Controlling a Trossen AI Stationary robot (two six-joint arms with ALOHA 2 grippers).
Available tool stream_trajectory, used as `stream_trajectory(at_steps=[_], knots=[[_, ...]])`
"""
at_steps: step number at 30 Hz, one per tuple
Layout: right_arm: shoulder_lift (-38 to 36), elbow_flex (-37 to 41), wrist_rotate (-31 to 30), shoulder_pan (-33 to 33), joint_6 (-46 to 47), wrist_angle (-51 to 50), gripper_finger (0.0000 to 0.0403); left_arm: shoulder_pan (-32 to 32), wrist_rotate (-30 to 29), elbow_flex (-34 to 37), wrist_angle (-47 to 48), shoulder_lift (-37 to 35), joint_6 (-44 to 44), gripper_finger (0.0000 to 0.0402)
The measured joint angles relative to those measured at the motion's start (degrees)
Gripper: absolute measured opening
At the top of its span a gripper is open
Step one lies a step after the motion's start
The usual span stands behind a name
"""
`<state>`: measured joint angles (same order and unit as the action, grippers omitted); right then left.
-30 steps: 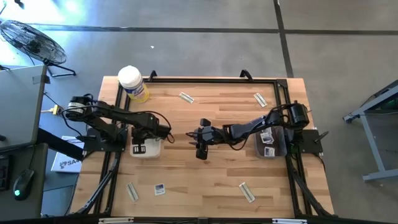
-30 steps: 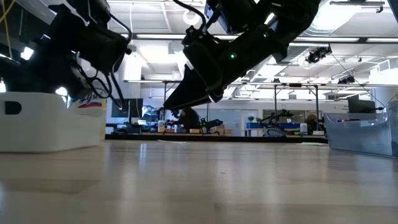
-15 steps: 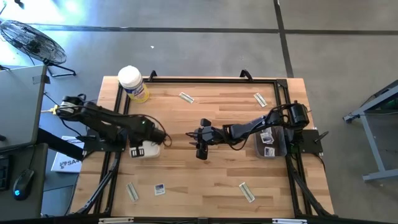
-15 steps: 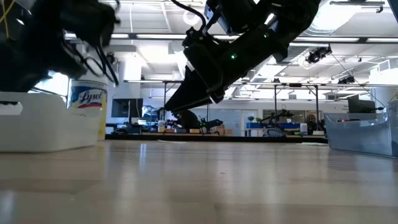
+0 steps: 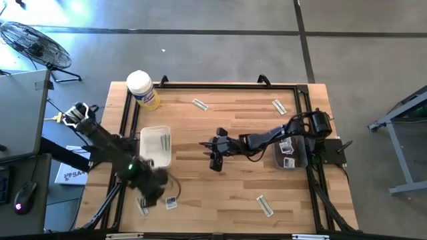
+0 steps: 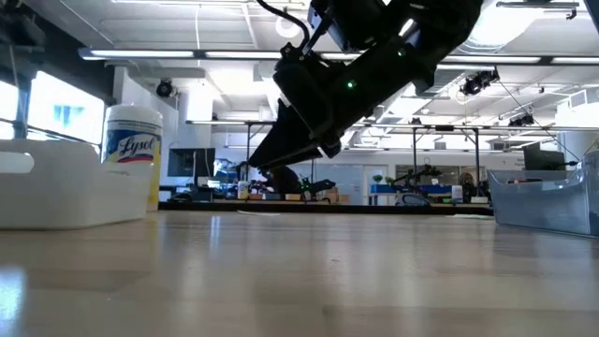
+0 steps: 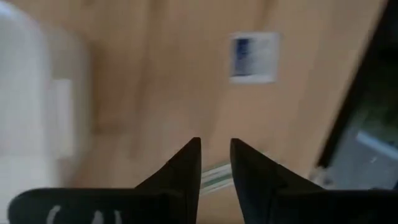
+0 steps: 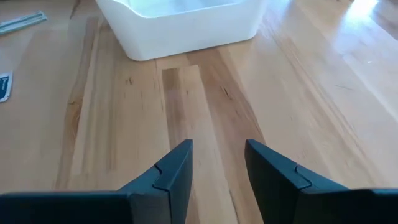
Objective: Pick & Place First Aid Supplies
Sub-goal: Put the green bandage into the white bin
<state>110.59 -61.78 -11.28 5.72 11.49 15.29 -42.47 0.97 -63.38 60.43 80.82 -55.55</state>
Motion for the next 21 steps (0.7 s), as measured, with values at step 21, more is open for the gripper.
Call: stream_trajectory(at_steps=[21], knots=[[-7.3,-0.02,-7.6,7.3,-10.7,1.84,0.014,-22.87,-1.34,-11.45,-9.45,27.79,-36.83,0.0082]])
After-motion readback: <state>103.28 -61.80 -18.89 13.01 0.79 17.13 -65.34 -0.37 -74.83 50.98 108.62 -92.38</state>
